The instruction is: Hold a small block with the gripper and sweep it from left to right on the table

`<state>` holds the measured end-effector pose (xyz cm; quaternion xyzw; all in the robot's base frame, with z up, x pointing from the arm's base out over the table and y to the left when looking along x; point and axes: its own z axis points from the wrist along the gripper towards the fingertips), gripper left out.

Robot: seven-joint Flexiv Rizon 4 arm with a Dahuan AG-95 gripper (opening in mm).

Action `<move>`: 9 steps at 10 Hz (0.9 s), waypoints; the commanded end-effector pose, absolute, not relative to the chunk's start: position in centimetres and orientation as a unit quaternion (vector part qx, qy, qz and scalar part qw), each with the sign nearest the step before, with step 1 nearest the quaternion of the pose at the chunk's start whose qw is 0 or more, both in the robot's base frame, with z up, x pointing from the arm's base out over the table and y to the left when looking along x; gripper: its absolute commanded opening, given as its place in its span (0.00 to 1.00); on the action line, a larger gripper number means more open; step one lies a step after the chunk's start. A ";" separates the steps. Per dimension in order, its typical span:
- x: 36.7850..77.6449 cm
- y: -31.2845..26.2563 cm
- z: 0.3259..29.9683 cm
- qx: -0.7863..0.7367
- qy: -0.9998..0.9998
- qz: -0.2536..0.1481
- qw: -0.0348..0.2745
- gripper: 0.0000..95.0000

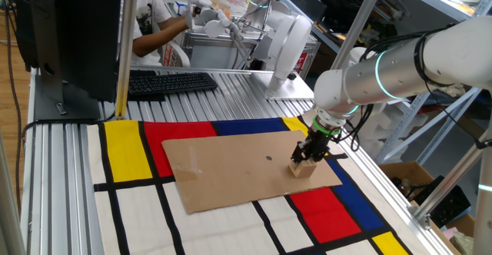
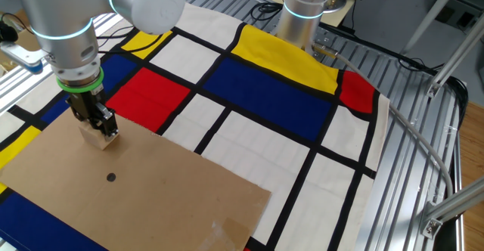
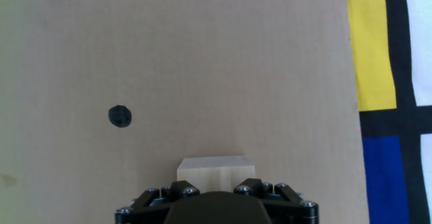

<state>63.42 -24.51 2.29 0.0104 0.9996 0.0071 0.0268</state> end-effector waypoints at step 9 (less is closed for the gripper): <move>63.5 -23.1 0.5 0.019 0.999 0.008 0.029 0.00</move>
